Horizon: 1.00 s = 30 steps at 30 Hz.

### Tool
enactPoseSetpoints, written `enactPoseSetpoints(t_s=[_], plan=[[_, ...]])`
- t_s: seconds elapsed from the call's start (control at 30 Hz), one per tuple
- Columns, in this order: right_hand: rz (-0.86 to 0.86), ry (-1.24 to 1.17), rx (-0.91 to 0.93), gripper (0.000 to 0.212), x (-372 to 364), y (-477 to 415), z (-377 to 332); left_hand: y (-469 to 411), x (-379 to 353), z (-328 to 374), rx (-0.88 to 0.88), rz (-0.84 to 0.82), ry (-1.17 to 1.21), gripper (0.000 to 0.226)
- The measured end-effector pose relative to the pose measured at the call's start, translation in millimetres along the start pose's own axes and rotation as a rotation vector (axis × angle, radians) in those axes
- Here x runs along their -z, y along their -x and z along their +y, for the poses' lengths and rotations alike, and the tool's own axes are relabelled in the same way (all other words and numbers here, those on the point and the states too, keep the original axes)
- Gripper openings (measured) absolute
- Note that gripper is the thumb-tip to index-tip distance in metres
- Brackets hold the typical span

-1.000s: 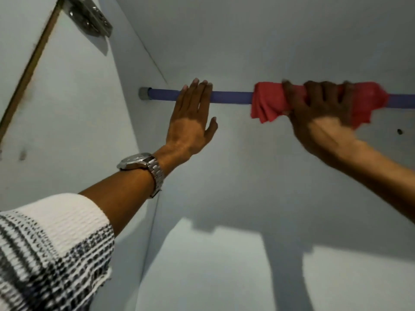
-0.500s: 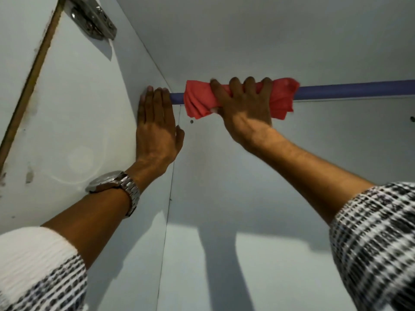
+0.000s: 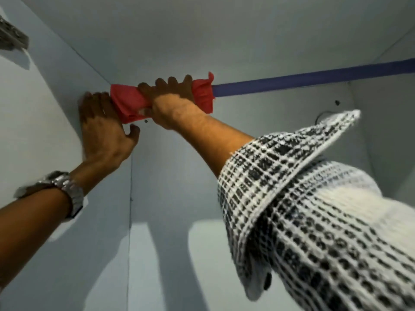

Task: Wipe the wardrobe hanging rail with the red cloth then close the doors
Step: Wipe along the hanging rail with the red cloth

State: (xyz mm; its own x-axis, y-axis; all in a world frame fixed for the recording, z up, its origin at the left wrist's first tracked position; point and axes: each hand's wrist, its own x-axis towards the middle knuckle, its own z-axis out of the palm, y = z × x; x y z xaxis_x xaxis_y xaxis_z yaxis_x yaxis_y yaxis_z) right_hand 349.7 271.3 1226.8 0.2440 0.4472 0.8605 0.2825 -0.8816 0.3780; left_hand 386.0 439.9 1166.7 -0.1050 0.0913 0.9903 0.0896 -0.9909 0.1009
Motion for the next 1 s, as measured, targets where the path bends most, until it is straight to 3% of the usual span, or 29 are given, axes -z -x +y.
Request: enactPoseSetpoints(t_s=[0.1, 0.23, 0.43, 0.77, 1.0], plan=[[0.049, 0.070, -0.011, 0.059, 3, 20, 33, -2, 11, 34, -0.001, -0.005, 0.050, 0.075], [0.151, 0.129, -0.050, 0.066, 4, 51, 96, 4, 13, 102, -0.067, 0.009, 0.146, 0.079], [0.124, 0.208, -0.145, 0.074, 14, 94, 188, 18, 14, 211, -0.048, 0.047, 0.289, 0.086], [0.055, 0.294, -0.293, 0.082, 47, 169, 331, 26, 35, 371, -0.157, 0.022, 0.334, 0.077], [-0.006, 0.304, -0.331, 0.083, 62, 192, 365, 22, 43, 407, -0.261, -0.016, 0.313, 0.075]])
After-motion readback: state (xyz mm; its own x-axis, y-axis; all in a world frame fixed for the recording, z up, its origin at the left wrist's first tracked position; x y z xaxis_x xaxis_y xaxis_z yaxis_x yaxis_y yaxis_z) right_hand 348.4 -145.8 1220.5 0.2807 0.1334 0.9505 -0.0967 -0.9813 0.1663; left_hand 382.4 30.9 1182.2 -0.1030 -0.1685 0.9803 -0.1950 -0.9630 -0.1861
